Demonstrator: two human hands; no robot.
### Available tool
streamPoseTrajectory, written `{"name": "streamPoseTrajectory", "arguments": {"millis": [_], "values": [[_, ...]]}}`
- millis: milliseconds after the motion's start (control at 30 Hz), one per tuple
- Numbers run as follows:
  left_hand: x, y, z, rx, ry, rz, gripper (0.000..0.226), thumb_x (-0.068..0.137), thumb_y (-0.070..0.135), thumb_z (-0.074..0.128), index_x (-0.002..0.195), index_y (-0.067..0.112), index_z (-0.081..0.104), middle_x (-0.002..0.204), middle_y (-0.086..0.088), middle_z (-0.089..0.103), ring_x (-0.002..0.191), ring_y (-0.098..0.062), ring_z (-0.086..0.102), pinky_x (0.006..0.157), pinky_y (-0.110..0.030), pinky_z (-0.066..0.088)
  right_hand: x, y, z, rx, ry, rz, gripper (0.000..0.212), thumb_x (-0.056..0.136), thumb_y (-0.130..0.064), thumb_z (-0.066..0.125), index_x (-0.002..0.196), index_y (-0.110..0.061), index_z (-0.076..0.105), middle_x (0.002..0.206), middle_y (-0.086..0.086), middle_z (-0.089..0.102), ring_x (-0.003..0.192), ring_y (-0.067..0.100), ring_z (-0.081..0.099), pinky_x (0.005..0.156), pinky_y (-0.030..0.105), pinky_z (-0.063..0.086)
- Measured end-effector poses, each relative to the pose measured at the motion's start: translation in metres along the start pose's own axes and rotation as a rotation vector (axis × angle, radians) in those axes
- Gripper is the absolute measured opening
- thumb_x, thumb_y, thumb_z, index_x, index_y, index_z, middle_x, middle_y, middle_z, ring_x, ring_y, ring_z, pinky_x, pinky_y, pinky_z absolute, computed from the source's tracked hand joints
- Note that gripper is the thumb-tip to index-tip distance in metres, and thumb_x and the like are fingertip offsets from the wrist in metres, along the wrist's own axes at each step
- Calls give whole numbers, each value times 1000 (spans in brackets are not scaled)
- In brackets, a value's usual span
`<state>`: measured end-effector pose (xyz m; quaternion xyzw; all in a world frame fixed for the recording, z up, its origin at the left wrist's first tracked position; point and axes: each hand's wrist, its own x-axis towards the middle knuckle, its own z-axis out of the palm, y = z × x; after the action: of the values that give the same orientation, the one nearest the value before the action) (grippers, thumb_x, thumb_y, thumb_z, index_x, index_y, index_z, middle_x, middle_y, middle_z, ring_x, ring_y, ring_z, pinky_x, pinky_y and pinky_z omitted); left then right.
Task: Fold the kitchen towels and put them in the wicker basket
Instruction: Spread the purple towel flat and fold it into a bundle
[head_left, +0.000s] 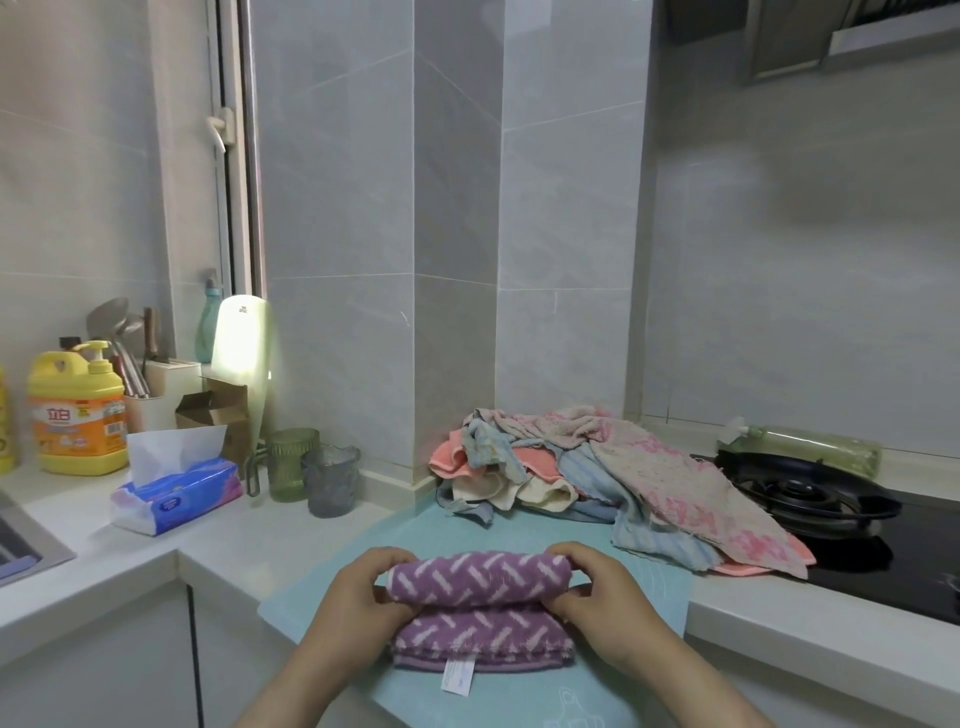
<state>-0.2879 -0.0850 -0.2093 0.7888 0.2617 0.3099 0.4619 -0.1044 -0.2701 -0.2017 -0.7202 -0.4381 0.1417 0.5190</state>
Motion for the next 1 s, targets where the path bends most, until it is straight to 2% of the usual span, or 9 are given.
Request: {"name": "streamPoseTrajectory", "arguments": {"millis": [200,333,433,567,633,733,800,867,1000], "values": [[-3,-7,-5,-41,-24,-23,24,72,-14,73,85,7,74,107,7,68,82,-8,70,69,-24,57,-2,9,-2,-51,-24,8,17,85,-3,68,93,-17,67,95,-1,73,84,19,71,81,37,58],[-3,-12,-5,-6,-58,22,17,70,-17,71,80,-3,70,110,5,66,86,4,67,69,-15,52,-3,16,-3,-61,-52,-1,20,83,2,68,86,-18,64,106,-8,70,92,9,70,81,25,55],[-3,-15,-5,31,-71,66,18,71,-16,65,79,0,68,109,7,66,90,2,65,68,-11,49,-3,16,-2,-152,-66,-41,40,80,2,68,69,-35,58,112,-9,63,95,4,66,80,19,51],[-6,-14,-4,21,-77,57,9,72,15,60,65,20,61,111,6,64,100,-8,61,82,-27,50,-4,15,-4,-310,-104,-108,31,73,-4,60,73,-34,52,111,-11,56,102,6,58,88,23,49],[-4,-7,-1,150,-53,65,25,90,28,57,68,17,59,97,4,65,91,-9,60,83,-33,48,-6,13,-4,-347,-138,-127,19,70,-14,57,75,-30,48,112,-9,53,106,11,54,93,28,45],[6,21,4,713,143,178,42,91,44,52,62,14,54,80,1,59,76,-14,54,72,-33,46,-11,10,-2,-393,-153,-153,15,81,-32,60,81,-21,49,114,-8,50,108,10,51,90,21,41],[13,41,12,848,155,335,23,91,37,50,82,22,66,100,9,61,92,-13,55,84,-29,44,-13,10,-1,-389,-139,-151,23,87,-38,59,85,-16,51,117,-8,50,108,7,51,89,18,40],[19,52,26,873,-31,389,26,97,30,43,114,27,62,123,12,56,114,-14,51,103,-31,36,-14,10,-2,-362,-150,-128,21,92,-34,58,85,-15,53,121,-10,50,111,-3,49,89,13,38],[15,43,45,977,-276,211,35,103,38,22,119,25,51,130,3,54,122,-19,46,112,-41,27,-10,9,-4,-265,-134,-41,19,97,-24,53,92,-9,65,117,-9,57,106,-8,52,90,14,41]]}}
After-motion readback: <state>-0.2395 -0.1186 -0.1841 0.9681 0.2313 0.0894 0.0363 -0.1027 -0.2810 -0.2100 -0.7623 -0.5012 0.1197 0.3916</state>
